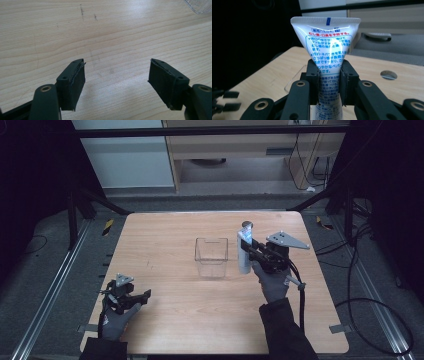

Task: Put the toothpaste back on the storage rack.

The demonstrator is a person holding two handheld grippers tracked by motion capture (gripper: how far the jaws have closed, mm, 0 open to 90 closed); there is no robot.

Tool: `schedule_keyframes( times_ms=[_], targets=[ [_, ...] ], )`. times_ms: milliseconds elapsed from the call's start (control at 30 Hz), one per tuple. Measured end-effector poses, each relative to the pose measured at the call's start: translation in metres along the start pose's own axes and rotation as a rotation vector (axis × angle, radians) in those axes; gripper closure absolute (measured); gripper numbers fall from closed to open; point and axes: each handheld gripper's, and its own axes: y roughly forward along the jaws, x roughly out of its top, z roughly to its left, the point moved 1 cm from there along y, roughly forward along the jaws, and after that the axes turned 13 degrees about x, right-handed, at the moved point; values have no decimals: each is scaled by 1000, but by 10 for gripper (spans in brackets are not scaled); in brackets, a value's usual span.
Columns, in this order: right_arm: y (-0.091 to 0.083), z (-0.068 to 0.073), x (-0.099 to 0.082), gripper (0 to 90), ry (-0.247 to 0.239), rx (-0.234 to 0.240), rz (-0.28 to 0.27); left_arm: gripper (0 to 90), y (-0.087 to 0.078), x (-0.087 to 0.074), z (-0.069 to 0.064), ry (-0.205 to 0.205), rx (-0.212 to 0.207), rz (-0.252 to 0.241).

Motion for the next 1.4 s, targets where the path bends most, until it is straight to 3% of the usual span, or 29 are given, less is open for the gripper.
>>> schedule_keyframes(
  times_ms=[167,867,1400],
  targets=[
    [9,2,3,730,13,-10,-59,284,0,0,0,-1,0,-1],
    [61,6,2,730,29,-34,-149,284,0,0,1,-3,1,-5],
    [101,1,-11,728,37,-49,-110,283,-1,1,2,-7,-2,-9]
  ],
)
